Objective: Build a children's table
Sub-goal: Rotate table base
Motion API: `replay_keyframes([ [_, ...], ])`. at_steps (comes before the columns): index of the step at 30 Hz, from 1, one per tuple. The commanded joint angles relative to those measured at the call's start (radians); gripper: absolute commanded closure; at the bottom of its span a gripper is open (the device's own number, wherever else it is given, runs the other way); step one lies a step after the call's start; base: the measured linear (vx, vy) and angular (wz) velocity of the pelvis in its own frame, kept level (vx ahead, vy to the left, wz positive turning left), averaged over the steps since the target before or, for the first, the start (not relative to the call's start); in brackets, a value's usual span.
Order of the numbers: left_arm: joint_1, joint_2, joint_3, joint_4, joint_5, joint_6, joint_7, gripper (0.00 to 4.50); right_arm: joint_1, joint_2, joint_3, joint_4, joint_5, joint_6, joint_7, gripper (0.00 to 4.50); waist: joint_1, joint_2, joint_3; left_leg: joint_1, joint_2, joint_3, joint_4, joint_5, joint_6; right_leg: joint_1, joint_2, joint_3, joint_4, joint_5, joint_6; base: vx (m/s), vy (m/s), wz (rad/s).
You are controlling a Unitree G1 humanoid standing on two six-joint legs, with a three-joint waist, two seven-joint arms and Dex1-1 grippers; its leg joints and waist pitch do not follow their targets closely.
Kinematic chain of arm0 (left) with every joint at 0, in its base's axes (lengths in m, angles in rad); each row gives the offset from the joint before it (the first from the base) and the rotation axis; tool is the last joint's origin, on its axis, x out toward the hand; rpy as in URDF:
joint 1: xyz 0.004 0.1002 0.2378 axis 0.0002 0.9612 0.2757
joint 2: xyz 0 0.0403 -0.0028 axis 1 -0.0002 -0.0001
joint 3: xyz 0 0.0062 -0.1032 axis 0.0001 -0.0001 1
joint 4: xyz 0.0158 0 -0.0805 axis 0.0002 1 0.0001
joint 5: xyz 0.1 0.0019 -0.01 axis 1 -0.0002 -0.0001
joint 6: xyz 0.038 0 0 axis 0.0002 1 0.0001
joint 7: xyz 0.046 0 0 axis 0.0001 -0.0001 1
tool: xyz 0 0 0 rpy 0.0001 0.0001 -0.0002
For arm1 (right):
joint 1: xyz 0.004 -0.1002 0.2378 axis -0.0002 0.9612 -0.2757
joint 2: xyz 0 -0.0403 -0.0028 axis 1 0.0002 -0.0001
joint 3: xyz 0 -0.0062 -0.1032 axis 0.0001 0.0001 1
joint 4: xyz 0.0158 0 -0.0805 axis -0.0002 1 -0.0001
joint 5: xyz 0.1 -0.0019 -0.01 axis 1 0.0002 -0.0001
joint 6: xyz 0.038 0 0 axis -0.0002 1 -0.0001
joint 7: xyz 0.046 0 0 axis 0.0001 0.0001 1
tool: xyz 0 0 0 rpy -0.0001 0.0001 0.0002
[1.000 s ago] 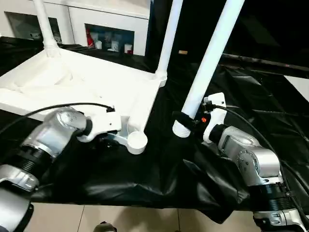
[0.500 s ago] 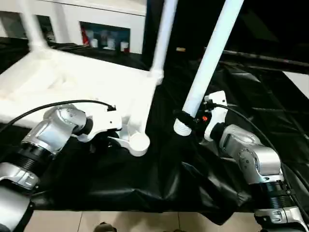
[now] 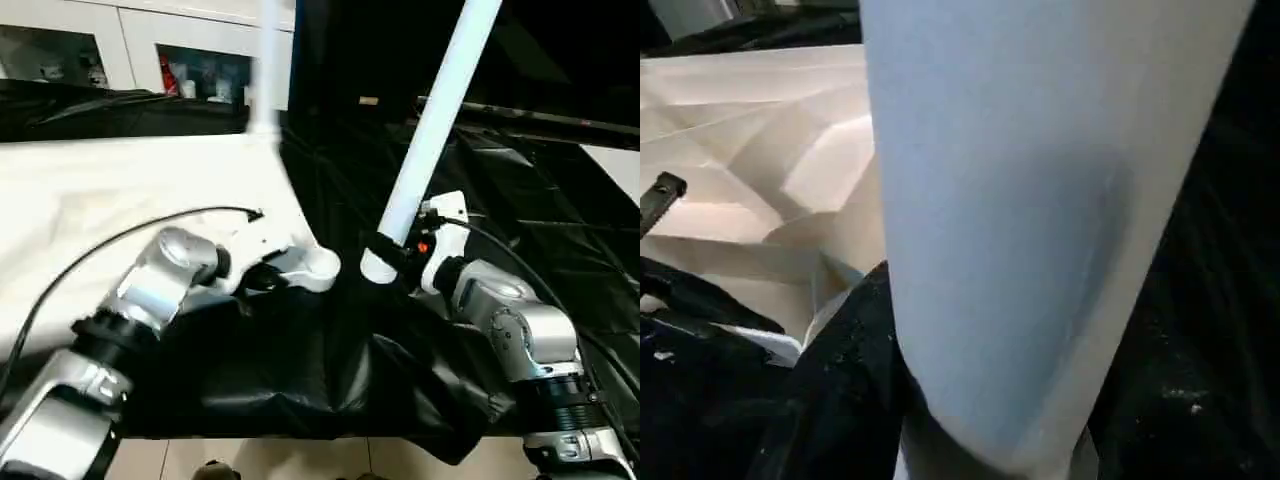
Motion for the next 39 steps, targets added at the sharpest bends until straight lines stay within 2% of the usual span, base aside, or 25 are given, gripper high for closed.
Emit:
replay_keyframes([
  [1, 0.013, -0.007, 0.001, -0.014, 0.018, -0.050, 0.022, 4.50, -0.020, -0.006, -0.013, -0.006, -0.007, -0.012, -0.008, 2.59, 0.006, 0.027, -0.076, 0.025, 0.019, -0.003, -0.075, -0.244, -0.062, 0.048, -0.055, 0.034, -0.070, -0.203, -0.170, 0.000, 0.000, 0.00],
  [5, 0.022, -0.012, 0.008, -0.004, 0.017, -0.086, 0.038, 4.50, -0.019, -0.008, -0.017, -0.007, -0.007, -0.012, -0.010, 2.59, 0.008, 0.028, -0.073, 0.028, 0.020, -0.006, -0.078, -0.296, -0.072, 0.043, -0.058, 0.034, -0.079, -0.294, -0.146, 0.000, 0.000, 0.00],
  [7, 0.022, -0.010, 0.007, 0.000, 0.016, -0.097, 0.034, 3.90, -0.018, -0.008, -0.017, -0.008, -0.007, -0.012, -0.010, 2.59, 0.007, 0.027, -0.073, 0.026, 0.019, -0.007, -0.079, -0.302, -0.075, 0.044, -0.058, 0.033, -0.080, -0.308, -0.139, 0.000, 0.000, 0.00],
  [10, 0.021, -0.015, 0.034, 0.017, -0.013, -0.110, 0.025, 3.87, -0.011, -0.005, -0.017, -0.017, -0.006, -0.009, -0.015, 2.59, 0.007, 0.025, -0.073, 0.027, 0.018, -0.007, -0.078, -0.308, -0.075, 0.041, -0.058, 0.033, -0.081, -0.313, -0.139, 0.000, 0.000, 0.00],
  [14, 0.019, -0.019, 0.073, 0.023, -0.030, -0.112, 0.046, 3.47, -0.008, -0.004, -0.019, -0.019, -0.006, -0.007, -0.014, 2.59, 0.007, 0.021, -0.074, 0.025, 0.019, -0.007, -0.078, -0.295, -0.073, 0.042, -0.058, 0.033, -0.077, -0.292, -0.145, 0.000, 0.000, 0.00],
  [16, 0.019, -0.014, 0.081, 0.021, -0.037, -0.105, 0.041, 3.47, -0.008, -0.003, -0.019, -0.019, -0.006, -0.007, -0.013, 2.59, 0.007, 0.023, -0.073, 0.025, 0.019, -0.007, -0.079, -0.292, -0.072, 0.041, -0.058, 0.033, -0.077, -0.292, -0.144, 0.000, 0.000, 0.00],
  [18, 0.028, 0.009, 0.078, 0.003, -0.036, -0.087, 0.017, 3.47, -0.009, -0.002, -0.017, -0.014, -0.007, -0.010, -0.012, 2.59, 0.008, 0.018, -0.073, 0.024, 0.019, -0.006, -0.078, -0.289, -0.070, 0.041, -0.058, 0.033, -0.077, -0.295, -0.143, 0.000, 0.000, 0.00],
  [20, 0.035, 0.020, 0.074, -0.004, -0.032, -0.086, 0.013, 3.47, -0.009, -0.001, -0.016, -0.011, -0.007, -0.012, -0.011, 2.59, 0.007, 0.021, -0.072, 0.025, 0.020, -0.007, -0.080, -0.296, -0.071, 0.039, -0.059, 0.033, -0.078, -0.311, -0.139, 0.000, 0.000, 0.00],
  [31, 0.066, 0.050, 0.067, -0.025, -0.029, -0.069, -0.012, 3.47, -0.010, 0.000, -0.008, -0.016, -0.005, -0.005, -0.005, 2.59, 0.007, 0.019, -0.071, 0.026, 0.020, -0.006, -0.081, -0.305, -0.075, 0.036, -0.059, 0.034, -0.078, -0.320, -0.134, 0.000, 0.000, 0.00],
  [32, 0.066, 0.050, 0.071, -0.025, -0.032, -0.067, -0.007, 3.75, -0.010, 0.000, -0.009, -0.015, -0.005, -0.005, -0.005, 2.59, 0.007, 0.019, -0.071, 0.026, 0.020, -0.006, -0.081, -0.307, -0.075, 0.037, -0.060, 0.034, -0.079, -0.328, -0.132, 0.000, 0.000, 0.00],
  [35, 0.066, 0.050, 0.074, -0.026, -0.035, -0.064, -0.008, 3.86, -0.008, 0.000, -0.009, -0.014, -0.006, -0.007, -0.003, 2.59, 0.008, 0.021, -0.071, 0.025, 0.020, -0.007, -0.081, -0.302, -0.074, 0.038, -0.061, 0.034, -0.080, -0.332, -0.129, 0.000, 0.000, 0.00],
  [39, 0.067, 0.051, 0.075, -0.028, -0.036, -0.060, -0.015, 4.34, -0.007, 0.000, -0.008, -0.017, -0.005, -0.007, -0.002, 2.59, 0.007, 0.020, -0.071, 0.026, 0.020, -0.007, -0.081, -0.308, -0.074, 0.036, -0.060, 0.034, -0.080, -0.335, -0.130, 0.000, 0.000, 0.00],
])
